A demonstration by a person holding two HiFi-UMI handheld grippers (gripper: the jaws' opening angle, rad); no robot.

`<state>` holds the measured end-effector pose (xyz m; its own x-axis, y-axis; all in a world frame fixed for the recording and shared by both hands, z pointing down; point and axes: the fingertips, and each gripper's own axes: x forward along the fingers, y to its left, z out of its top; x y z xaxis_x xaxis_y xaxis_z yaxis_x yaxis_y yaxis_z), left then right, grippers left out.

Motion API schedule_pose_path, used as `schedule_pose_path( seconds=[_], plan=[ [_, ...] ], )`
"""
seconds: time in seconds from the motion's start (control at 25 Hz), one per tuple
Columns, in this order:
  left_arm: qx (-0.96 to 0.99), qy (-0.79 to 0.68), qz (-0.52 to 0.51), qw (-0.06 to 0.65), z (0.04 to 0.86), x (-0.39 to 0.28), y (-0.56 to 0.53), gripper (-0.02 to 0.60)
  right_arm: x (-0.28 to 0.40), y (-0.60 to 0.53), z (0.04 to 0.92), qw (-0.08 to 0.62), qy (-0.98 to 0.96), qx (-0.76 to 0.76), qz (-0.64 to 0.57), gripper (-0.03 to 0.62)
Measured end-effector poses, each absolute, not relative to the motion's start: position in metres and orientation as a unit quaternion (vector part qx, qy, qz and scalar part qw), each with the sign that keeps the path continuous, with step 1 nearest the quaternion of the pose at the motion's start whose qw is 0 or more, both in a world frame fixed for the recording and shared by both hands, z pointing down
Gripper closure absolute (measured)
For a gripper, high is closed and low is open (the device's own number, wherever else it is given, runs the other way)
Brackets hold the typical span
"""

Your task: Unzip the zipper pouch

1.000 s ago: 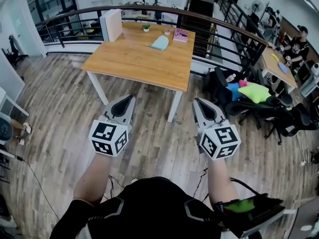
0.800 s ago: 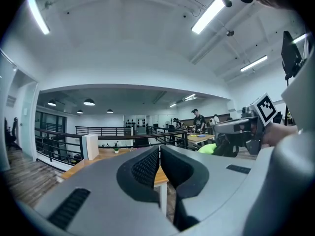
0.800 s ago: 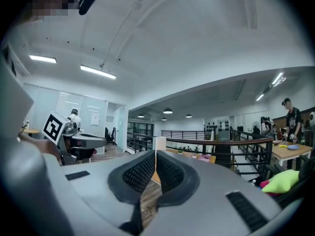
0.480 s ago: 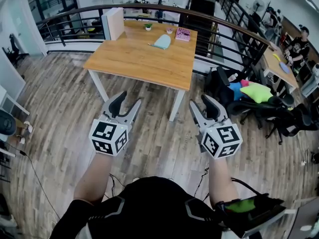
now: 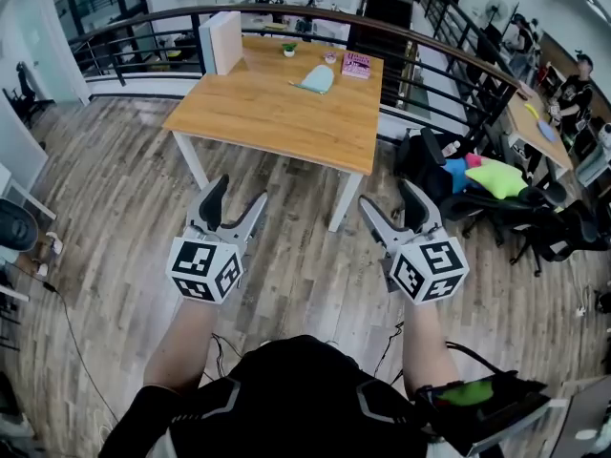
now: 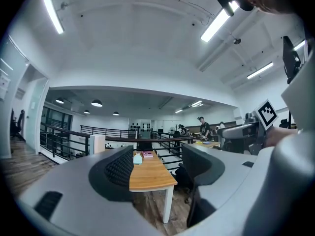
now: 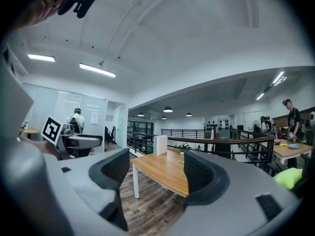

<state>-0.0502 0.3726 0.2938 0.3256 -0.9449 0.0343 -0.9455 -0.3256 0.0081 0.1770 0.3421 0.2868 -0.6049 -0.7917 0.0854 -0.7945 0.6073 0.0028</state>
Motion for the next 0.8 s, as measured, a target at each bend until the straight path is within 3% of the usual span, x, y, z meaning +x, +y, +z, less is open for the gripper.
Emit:
schedule_pose_path(
  seconds=[0.48,0.8],
  plan=[
    [0.82,-0.571,0.031,0.02,0.313,-0.129,0.358,0.268,0.099,0.328,0.301,0.046,-0.895,0.443,0.016,0.235],
    [0.816,-0.577,0.03,0.013,0.315,-0.144,0.318,0.27,0.079,0.274,0.303,0.038,-0.903,0.428,0.012,0.252]
  ],
)
